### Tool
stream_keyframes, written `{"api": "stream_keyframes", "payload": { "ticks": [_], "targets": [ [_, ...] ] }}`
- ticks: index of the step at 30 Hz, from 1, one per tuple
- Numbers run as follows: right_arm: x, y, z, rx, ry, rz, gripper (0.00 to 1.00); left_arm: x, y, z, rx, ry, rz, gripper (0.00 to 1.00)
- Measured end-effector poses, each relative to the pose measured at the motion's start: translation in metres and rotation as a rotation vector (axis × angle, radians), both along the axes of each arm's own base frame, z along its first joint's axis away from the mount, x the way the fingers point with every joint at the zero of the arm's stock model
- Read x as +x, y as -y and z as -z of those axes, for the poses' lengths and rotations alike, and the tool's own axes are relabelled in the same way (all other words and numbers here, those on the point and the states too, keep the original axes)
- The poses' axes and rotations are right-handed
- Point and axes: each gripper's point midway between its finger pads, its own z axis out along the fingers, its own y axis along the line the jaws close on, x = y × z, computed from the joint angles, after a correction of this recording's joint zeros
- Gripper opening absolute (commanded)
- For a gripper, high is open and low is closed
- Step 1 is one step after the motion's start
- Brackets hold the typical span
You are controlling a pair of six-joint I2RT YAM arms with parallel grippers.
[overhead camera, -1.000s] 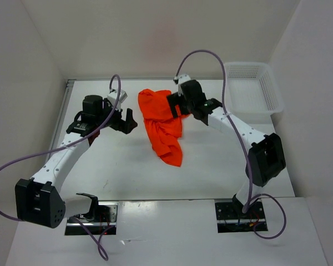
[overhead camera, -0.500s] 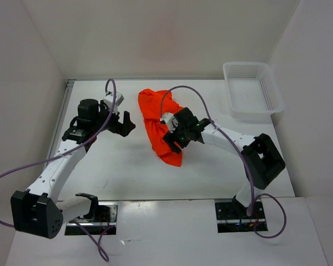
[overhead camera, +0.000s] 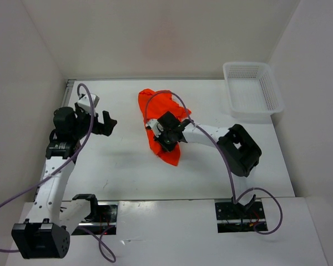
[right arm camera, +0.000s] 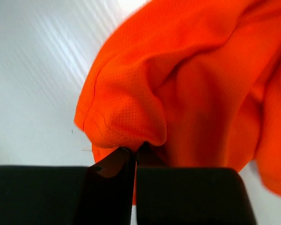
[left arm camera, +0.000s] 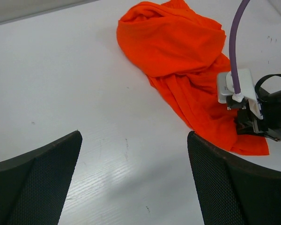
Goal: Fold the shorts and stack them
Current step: Move the shorts to the center of the board
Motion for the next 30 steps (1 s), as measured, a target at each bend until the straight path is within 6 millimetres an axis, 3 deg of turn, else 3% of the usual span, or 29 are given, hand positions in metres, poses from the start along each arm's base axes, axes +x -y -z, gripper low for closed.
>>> {"api": "stream_keyframes", "payload": {
  "ticks": [4,6,10,11,12,13,15,17,19,24,26,30],
  "targets": [
    [0.017,-0.042,-0.018,0.039,0.066,-0.045,0.0,-0.006,-0.017,-0.005,-0.001,0.033,-0.05,1.0],
    [0.023,-0.085,-0.035,0.088,0.117,-0.095,0.0,-0.006,-0.025,-0.007,-0.001,0.043,-0.075,1.0],
    [0.018,-0.191,-0.097,0.288,0.185,-0.157,0.0,-0.003,-0.046,-0.012,0.021,0.068,-0.152,1.0],
    [0.021,-0.209,-0.112,0.331,0.199,-0.147,0.07,-0.002,-0.057,-0.016,0.026,0.076,-0.199,1.0],
    [0.025,-0.223,-0.127,0.378,0.213,-0.138,0.26,0.0,-0.069,-0.023,0.035,0.096,-0.244,1.0],
    [0.031,-0.234,-0.143,0.426,0.231,-0.121,0.54,0.002,-0.073,-0.029,0.041,0.111,-0.264,1.0],
    [0.039,-0.244,-0.164,0.478,0.259,-0.088,0.98,0.005,-0.083,-0.047,0.055,0.158,-0.307,1.0],
    [0.045,-0.244,-0.175,0.496,0.29,-0.063,0.98,0.006,-0.091,-0.062,0.064,0.196,-0.339,1.0],
    [0.047,-0.235,-0.171,0.474,0.311,-0.037,0.98,0.007,-0.095,-0.073,0.07,0.231,-0.357,1.0],
    [0.046,-0.172,-0.133,0.327,0.286,0.028,0.98,0.008,-0.094,-0.077,0.067,0.249,-0.341,1.0],
    [0.061,-0.138,-0.124,0.282,0.284,0.085,0.95,0.008,-0.091,-0.077,0.063,0.249,-0.325,1.0],
    [0.125,-0.059,-0.117,0.205,0.341,0.24,0.88,0.01,-0.088,-0.073,0.055,0.24,-0.299,1.0]
  ]
}}
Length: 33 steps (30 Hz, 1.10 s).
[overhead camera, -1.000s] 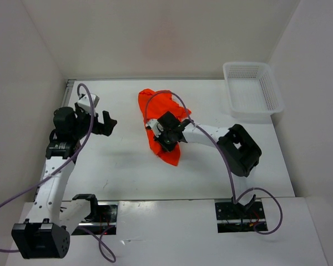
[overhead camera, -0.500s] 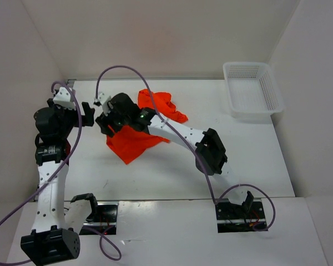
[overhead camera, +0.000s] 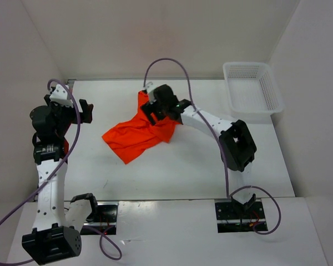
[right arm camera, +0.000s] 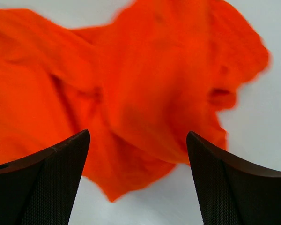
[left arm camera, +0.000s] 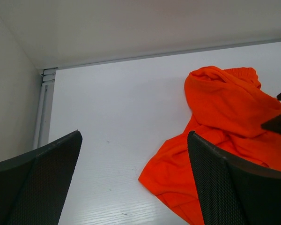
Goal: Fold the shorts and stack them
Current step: Move the shorts to the center of the board
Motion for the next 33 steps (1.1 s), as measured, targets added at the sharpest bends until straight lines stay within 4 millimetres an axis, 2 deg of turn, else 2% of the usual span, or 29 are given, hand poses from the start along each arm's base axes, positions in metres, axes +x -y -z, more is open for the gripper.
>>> {"api": "stream_keyframes", "payload": {
  "ticks": [2,4,7,10,14,17,18,20,21,22,24,25,28,30,32,33],
  "targets": [
    [0.026,0.035,0.008,-0.035,0.012,0.068,0.85,0.002,0.0,0.004,-0.005,-0.011,0.009,1.0],
    [0.033,0.056,0.022,-0.071,-0.005,0.076,0.85,0.004,0.0,0.008,-0.011,-0.024,0.017,1.0],
    [0.018,0.052,0.043,-0.104,-0.055,-0.018,0.85,0.006,-0.001,0.012,-0.015,-0.035,0.021,1.0],
    [-0.005,0.042,0.062,-0.129,-0.103,-0.102,0.77,0.006,0.0,0.012,-0.017,-0.036,0.027,1.0],
    [-0.025,0.043,0.085,-0.162,-0.154,-0.145,0.74,0.006,0.001,0.018,-0.022,-0.049,0.036,1.0],
    [-0.033,0.053,0.106,-0.198,-0.187,-0.135,0.6,0.005,0.002,0.02,-0.024,-0.054,0.038,1.0],
    [-0.038,0.057,0.113,-0.213,-0.202,-0.133,0.48,0.005,0.002,0.02,-0.024,-0.055,0.039,1.0],
    [-0.04,0.064,0.122,-0.235,-0.204,-0.13,0.33,0.005,0.002,0.02,-0.025,-0.055,0.041,1.0],
    [-0.038,0.064,0.12,-0.233,-0.196,-0.126,0.16,0.005,0.003,0.021,-0.025,-0.055,0.042,1.0],
    [-0.038,0.064,0.12,-0.233,-0.19,-0.13,0.09,0.005,0.003,0.021,-0.025,-0.055,0.042,1.0],
    [-0.038,0.065,0.119,-0.233,-0.182,-0.134,0.0,0.005,0.003,0.021,-0.025,-0.055,0.043,1.0],
    [-0.041,0.064,0.118,-0.233,-0.182,-0.141,0.0,0.005,0.003,0.022,-0.026,-0.057,0.044,1.0],
    [-0.062,0.05,0.115,-0.221,-0.218,-0.205,0.0,0.006,0.003,0.025,-0.029,-0.065,0.046,1.0],
    [-0.086,0.023,0.106,-0.173,-0.261,-0.286,0.07,0.007,0.003,0.027,-0.03,-0.068,0.047,1.0],
    [-0.109,-0.012,0.085,-0.11,-0.283,-0.357,0.13,0.008,0.003,0.028,-0.031,-0.073,0.049,1.0],
    [-0.117,-0.033,0.07,-0.073,-0.272,-0.391,0.23,0.009,0.003,0.029,-0.032,-0.075,0.049,1.0]
  ]
}}
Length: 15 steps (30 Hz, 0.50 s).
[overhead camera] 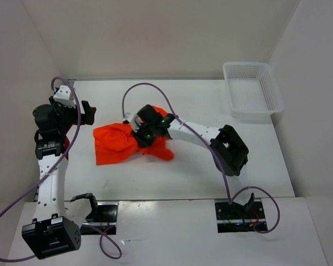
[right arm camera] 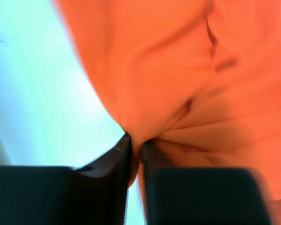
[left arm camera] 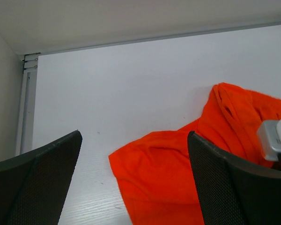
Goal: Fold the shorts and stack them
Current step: Move the shorts to the center of the board
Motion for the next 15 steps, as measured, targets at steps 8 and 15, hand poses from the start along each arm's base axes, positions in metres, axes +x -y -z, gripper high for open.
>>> {"api": "stream_keyframes", "payload": {
  "ticks": [8,15],
  "targets": [
    [-0.009,-0.094,-0.146,0.357,0.108,-0.122,0.93,0.001,-0.001,0.002,-0.002,-0.006,-0.002,1.0],
    [0.014,-0.012,-0.087,0.173,0.102,0.021,0.88,-0.007,0.01,0.016,-0.03,-0.068,0.045,1.0]
  ]
}}
